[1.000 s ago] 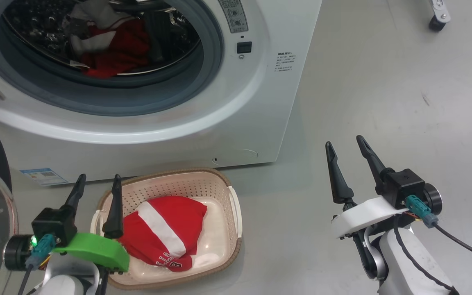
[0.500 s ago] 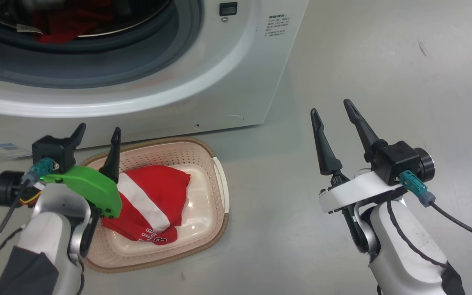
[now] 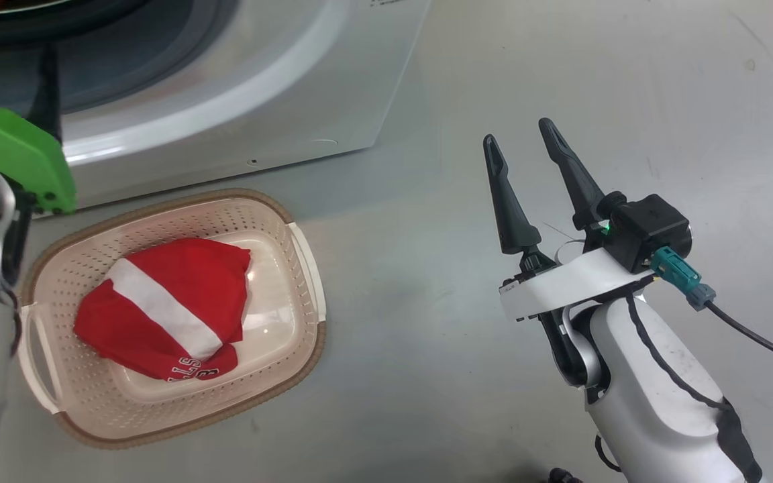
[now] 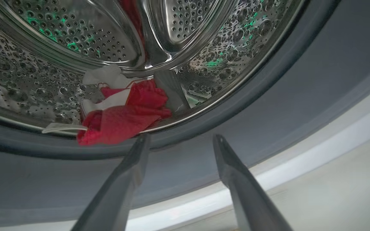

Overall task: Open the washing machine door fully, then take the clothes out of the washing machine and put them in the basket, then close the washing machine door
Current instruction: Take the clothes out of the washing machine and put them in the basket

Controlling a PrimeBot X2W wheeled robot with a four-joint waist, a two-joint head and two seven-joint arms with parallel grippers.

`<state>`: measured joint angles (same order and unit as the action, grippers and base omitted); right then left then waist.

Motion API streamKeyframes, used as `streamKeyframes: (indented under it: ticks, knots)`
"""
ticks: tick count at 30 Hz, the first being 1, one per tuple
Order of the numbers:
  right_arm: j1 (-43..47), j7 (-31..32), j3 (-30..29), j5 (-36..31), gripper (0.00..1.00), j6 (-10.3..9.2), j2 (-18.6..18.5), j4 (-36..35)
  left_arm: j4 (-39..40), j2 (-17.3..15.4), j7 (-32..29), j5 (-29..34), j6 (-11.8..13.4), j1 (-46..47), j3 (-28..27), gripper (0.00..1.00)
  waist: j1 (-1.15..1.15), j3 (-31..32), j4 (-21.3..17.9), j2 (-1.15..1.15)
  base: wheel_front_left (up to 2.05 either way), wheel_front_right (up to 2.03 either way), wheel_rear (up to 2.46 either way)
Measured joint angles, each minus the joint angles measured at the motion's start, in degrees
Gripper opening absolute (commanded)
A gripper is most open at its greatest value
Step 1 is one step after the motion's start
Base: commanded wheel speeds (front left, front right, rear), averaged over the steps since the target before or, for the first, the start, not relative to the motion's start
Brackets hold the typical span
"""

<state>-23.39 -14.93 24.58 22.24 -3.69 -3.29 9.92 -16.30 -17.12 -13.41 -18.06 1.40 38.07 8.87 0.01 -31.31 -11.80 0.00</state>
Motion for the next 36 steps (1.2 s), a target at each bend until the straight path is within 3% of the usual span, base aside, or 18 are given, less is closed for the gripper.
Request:
streamKeyframes:
  ticks: [16,26,36]
  knots:
    - [-3.3,0.0,3.5,6.0,1.00,-1.54,0.1,-2.0,-6.4,-11.4,-8.9,3.6,-0.5,14.6,-3.1,1.00,0.00,-6.5,-8.2,0.00,0.00,0.00,0.00]
    - [-5.0,0.0,4.3,6.6,1.00,-2.08,0.2,-2.9,-10.2,-14.7,-13.1,3.0,-0.8,20.3,-5.7,1.00,0.00,-10.2,-11.4,0.00,0.00,0.00,0.00]
    - [-5.6,0.0,4.8,6.9,1.00,-2.50,0.2,-2.9,-15.2,-15.1,-17.4,1.6,-0.7,20.9,-7.1,1.00,-0.01,-11.1,-12.7,0.00,0.00,0.00,0.00]
